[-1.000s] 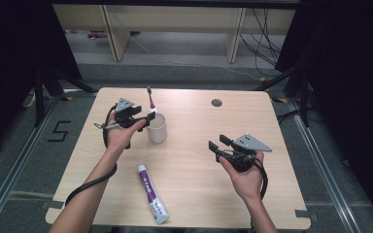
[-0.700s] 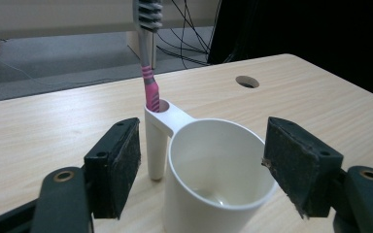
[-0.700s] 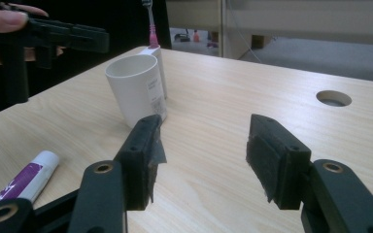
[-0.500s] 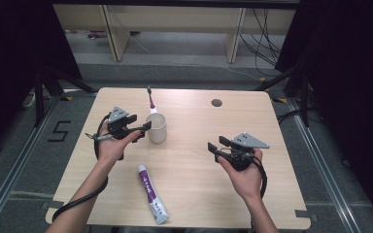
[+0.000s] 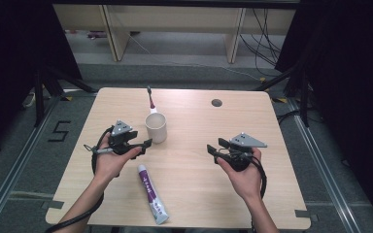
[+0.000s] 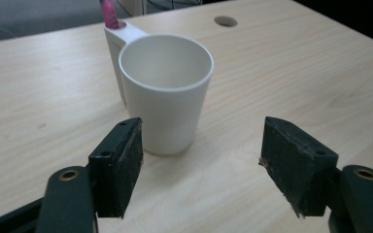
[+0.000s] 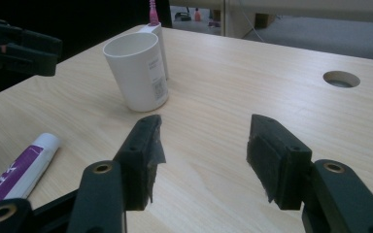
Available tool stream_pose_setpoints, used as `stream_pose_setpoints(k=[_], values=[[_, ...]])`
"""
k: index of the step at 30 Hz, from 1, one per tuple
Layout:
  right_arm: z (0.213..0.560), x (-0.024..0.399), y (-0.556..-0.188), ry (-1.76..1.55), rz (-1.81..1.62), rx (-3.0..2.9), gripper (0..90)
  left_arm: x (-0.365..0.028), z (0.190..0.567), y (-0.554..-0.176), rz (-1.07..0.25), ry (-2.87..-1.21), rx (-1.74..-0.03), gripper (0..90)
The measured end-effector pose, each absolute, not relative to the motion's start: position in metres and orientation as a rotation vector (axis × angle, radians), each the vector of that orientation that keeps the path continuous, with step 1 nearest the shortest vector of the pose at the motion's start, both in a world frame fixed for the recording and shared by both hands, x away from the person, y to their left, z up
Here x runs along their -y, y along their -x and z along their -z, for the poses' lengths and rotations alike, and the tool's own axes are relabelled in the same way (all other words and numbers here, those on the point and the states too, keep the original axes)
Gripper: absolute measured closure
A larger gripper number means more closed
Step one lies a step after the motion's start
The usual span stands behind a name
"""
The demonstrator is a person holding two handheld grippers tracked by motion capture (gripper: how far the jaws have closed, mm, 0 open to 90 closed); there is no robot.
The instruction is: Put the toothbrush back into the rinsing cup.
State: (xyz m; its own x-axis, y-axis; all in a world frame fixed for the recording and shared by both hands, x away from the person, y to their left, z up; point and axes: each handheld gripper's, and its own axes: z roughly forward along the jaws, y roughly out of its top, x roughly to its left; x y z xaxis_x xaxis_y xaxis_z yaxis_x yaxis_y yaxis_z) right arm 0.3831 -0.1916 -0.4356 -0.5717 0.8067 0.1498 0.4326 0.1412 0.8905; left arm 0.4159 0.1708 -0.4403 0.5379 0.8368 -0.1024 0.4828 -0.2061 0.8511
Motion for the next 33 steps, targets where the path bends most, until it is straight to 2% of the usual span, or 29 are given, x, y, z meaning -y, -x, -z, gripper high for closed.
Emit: stream_pose_setpoints(k=[19,26,33], values=[[0.443,0.193,-0.388,-1.188,-1.356,-2.115,45.4,-0.166,0.452,-0.379,-0.372,-2.010,-1.168,33.3],[0.443,0.196,-0.389,-1.180,-1.320,-2.129,45.2,-0.169,0.456,-0.367,-0.314,-1.971,-1.217,33.3],[0.443,0.197,-0.390,-1.186,-1.344,-2.140,45.2,-0.169,0.458,-0.353,-0.284,-2.033,-1.271,33.8]])
